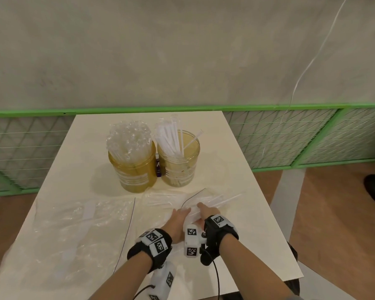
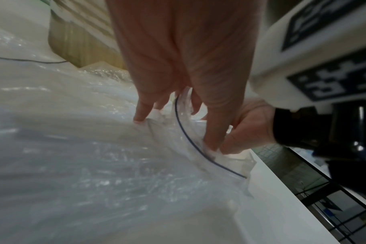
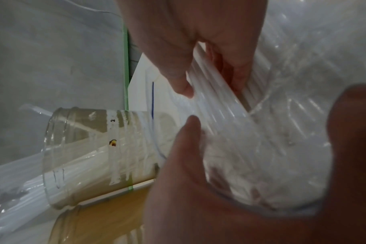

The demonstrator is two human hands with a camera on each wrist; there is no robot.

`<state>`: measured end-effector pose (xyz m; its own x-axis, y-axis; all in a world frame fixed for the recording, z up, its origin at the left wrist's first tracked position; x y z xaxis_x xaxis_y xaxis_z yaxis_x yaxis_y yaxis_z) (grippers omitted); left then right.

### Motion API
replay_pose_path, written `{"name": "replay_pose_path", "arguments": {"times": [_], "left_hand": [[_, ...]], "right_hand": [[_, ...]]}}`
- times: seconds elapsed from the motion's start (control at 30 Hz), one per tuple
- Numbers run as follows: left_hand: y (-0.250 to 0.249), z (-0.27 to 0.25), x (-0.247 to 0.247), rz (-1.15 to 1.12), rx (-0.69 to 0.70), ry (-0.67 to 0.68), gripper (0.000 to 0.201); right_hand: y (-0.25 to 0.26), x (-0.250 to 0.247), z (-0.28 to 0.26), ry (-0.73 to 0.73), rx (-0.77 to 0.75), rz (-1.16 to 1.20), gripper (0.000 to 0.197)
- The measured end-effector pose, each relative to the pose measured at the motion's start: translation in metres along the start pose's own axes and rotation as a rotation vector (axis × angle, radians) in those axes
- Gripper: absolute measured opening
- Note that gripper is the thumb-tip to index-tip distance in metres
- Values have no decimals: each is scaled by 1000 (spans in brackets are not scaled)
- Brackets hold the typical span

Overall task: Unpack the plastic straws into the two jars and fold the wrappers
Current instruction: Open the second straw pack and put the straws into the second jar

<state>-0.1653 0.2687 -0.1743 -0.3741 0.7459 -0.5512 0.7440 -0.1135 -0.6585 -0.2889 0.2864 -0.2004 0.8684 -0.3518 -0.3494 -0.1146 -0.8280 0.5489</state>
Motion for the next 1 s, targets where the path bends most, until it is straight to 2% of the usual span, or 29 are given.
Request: {"name": "replay_pose_path", "arguments": {"times": [0.07, 0.13, 0.27, 0.33, 0.43, 0.5, 0.63, 0.67, 0.73, 0.87, 1.0], "left_hand": [[0, -2, -5, 77, 34, -62, 65], [5, -1, -6, -12, 30, -94, 73], [7, -1, -8, -29, 22, -97, 92], [11, 1, -12, -46, -4, -108, 96], [17, 4, -11, -53, -42, -88, 94], [16, 3, -12, -60, -34, -92, 91], [14, 5, -14, -70, 36, -137, 76], [16, 6, -14, -75, 34, -144, 73], [15, 3, -16, -82, 46, -145, 72], [16, -2, -25, -113, -4, -80, 71], [19, -2, -31, -95, -58, -12, 73]], "right_hand": [[-2, 4, 4, 1, -21, 102, 53], [-7, 11, 24, -7, -53, 209, 46], [0, 7, -9, -44, -87, 529, 26], [0, 1, -8, -65, -95, 712, 23], [4, -7, -6, -62, -111, 903, 6], [4, -5, -1, -31, -110, 903, 9], [-3, 18, 8, 140, -47, 767, 36], [-5, 24, 12, 156, -41, 767, 36], [0, 25, 8, 144, -69, 815, 24], [26, -6, -11, -99, -273, 783, 21], [54, -46, -25, -237, -454, 835, 26]]}}
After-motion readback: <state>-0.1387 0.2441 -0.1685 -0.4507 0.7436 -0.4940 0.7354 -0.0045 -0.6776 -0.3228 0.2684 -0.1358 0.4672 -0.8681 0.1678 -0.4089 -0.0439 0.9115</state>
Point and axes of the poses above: each hand's wrist, its own z-axis towards the middle knuckle, its own x-axis out of the palm, y = z × x, the point moved 5 cm from there along z, towards the middle knuckle, and after that the axes turned 4 degrees about -z, right-handed, at the moved point
